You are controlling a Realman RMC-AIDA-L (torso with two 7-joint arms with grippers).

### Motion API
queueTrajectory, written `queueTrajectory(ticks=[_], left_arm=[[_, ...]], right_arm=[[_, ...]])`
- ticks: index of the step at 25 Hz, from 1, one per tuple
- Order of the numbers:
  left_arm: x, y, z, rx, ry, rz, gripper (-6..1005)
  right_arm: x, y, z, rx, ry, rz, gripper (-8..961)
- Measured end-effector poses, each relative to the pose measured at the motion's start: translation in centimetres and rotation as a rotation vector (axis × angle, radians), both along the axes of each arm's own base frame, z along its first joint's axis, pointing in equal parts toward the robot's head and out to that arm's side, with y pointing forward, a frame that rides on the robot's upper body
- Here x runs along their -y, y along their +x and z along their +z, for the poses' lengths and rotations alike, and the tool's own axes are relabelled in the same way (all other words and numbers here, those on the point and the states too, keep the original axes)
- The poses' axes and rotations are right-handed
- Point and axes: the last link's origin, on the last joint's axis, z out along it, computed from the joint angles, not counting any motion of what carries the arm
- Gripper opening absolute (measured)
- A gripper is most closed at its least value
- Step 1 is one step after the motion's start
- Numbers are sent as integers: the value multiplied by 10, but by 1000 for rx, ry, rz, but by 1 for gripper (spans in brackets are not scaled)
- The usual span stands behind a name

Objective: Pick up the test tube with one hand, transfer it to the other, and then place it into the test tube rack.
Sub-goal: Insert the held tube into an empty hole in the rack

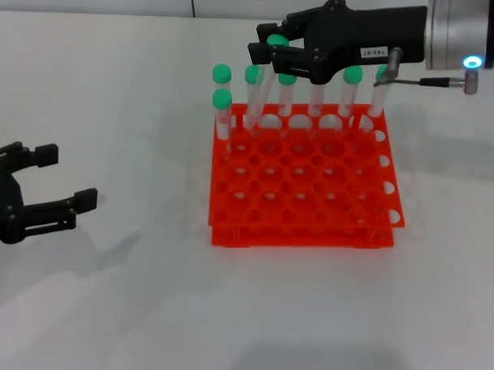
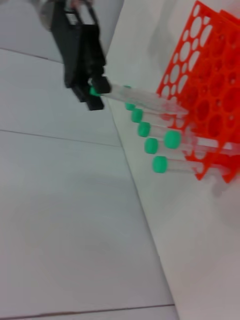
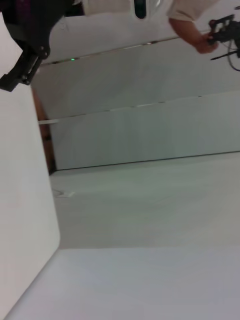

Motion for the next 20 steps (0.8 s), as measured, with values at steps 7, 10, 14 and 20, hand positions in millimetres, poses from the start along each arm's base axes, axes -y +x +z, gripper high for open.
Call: queueTrajectory(ticks=[7,10,14,20], left_arm=[[2,-15,-3,48,23,-6,895],[2,-16,-3,42,26,-11,895],[3,-18,-5,38,27,-13,895],[4,-18,-5,38,29,-17,895]], right_arm=[[-10,-11,3,61,-6,-12,266],[-15,-15,0,98,7,-23,266],[-18,-15,-6,131,10,-39,266],[-17,-14,-12,139,7,-47,266]])
